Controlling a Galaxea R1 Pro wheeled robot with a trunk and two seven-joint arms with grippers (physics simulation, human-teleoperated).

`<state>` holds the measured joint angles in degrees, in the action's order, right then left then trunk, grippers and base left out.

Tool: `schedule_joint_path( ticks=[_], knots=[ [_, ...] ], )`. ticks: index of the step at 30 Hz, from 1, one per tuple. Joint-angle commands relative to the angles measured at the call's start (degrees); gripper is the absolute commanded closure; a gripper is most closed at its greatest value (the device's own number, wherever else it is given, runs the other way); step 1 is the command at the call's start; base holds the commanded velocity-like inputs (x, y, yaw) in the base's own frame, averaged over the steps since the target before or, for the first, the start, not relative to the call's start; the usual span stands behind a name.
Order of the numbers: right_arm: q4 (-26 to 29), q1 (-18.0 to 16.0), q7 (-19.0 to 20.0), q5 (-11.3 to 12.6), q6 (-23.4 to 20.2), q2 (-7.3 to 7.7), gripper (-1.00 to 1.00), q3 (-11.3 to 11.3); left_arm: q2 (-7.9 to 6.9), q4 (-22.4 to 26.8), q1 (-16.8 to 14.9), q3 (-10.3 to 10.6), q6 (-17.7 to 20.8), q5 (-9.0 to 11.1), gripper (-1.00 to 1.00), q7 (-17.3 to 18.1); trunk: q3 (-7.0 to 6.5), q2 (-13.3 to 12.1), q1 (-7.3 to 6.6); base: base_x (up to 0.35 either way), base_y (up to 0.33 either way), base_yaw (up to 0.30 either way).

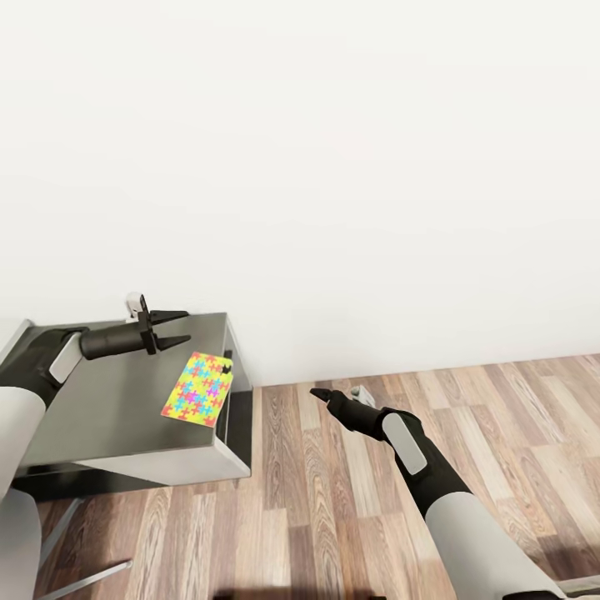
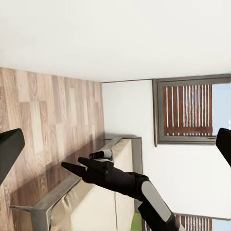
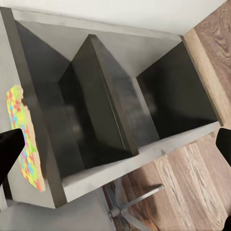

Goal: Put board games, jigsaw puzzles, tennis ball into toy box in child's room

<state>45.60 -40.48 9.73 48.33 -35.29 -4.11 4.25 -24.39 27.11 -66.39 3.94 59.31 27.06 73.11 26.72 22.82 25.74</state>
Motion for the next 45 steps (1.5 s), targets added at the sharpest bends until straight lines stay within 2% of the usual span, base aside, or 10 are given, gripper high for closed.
schedule_joint_path(
  ticks=[1, 22, 35, 45],
  knots=[
    [0.01, -0.04, 0.11, -0.06, -0.17, -0.01, -1.00, -0.04, -0.09, -0.04, -0.06, 0.35, 0.37, 0.28, -1.00, 0.21, 0.09, 0.10, 0.04, 0.104, 0.000, 0.000],
    [-0.24, -0.04, 0.02, 0.01, 1.44, -0.15, -1.00, 0.03, -0.13, -0.04, 0.03, 0.37, 0.37, 0.29, -1.00, 0.24, 0.10, 0.10, 0.04, 0.057, 0.000, 0.005],
    [-0.35, -0.04, 0.02, -0.16, 1.45, -0.86, -1.00, 0.05, -0.13, -0.12, 0.03, 0.37, 0.37, 0.28, -1.00, 0.20, -0.05, 0.10, 0.04, 0.000, 0.000, 0.227],
    [-0.45, -0.04, 0.07, -0.16, 2.34, -0.88, -1.00, 0.07, -0.07, -0.12, 0.03, 0.37, 0.37, 0.27, -1.00, 0.24, -0.06, 0.10, 0.04, 0.000, 0.000, 0.052]
  ],
)
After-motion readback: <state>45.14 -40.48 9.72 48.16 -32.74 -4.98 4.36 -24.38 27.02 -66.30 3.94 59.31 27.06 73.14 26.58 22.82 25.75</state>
